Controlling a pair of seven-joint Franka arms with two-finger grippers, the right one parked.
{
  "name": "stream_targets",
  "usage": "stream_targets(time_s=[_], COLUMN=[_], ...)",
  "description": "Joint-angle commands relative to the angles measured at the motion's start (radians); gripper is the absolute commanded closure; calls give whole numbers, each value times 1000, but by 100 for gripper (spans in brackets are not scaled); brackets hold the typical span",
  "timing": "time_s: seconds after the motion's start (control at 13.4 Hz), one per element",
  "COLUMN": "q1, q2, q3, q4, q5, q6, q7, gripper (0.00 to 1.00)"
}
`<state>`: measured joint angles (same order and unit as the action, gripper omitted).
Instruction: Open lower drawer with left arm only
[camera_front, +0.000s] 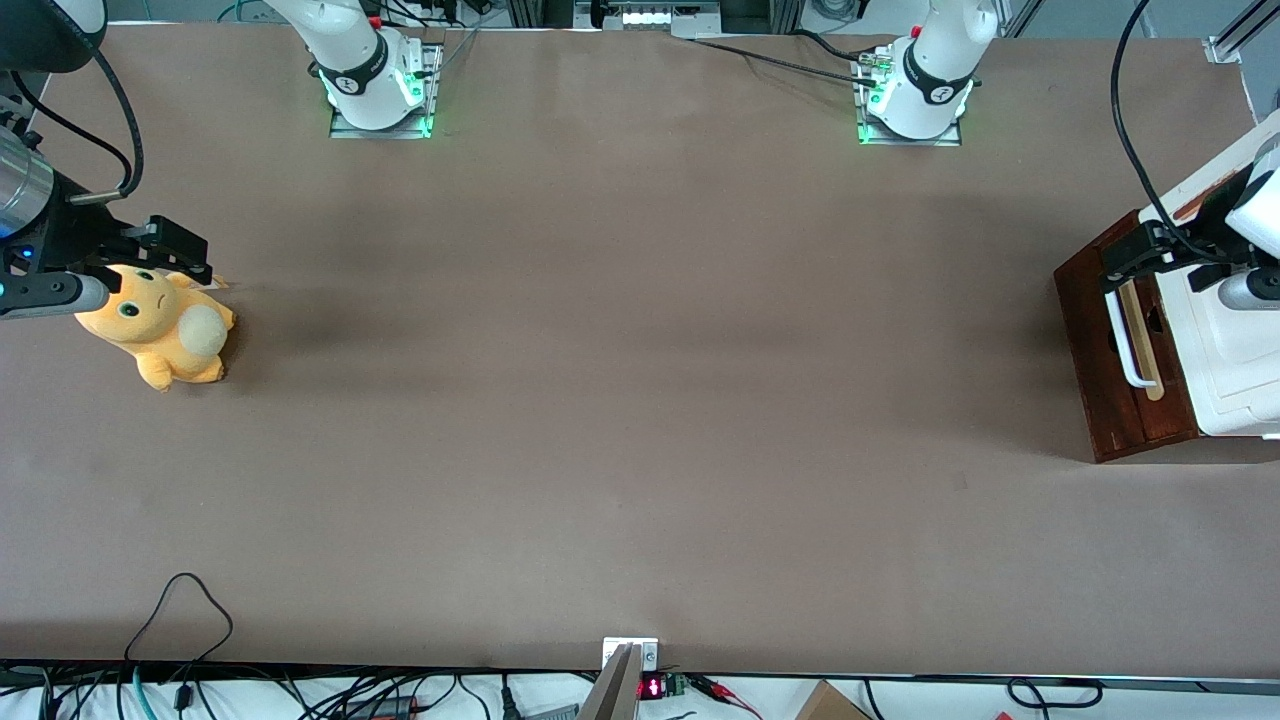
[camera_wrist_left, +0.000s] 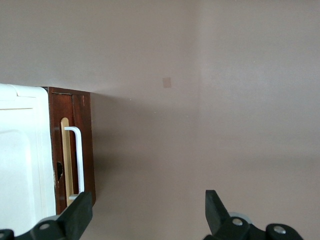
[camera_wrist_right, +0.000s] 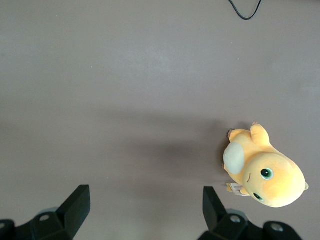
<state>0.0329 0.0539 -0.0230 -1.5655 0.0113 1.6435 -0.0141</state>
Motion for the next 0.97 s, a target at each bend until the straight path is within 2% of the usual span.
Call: stream_targets(time_s=[0.0, 0.6, 0.89], q1=[-4, -4, -8], q2=[6, 6, 7], q3=[5, 0, 1], q4=[24, 24, 24], q5=[-25, -24, -17], q6=[-22, -19, -22], q7=[3, -7, -70], gripper=[0, 0, 0])
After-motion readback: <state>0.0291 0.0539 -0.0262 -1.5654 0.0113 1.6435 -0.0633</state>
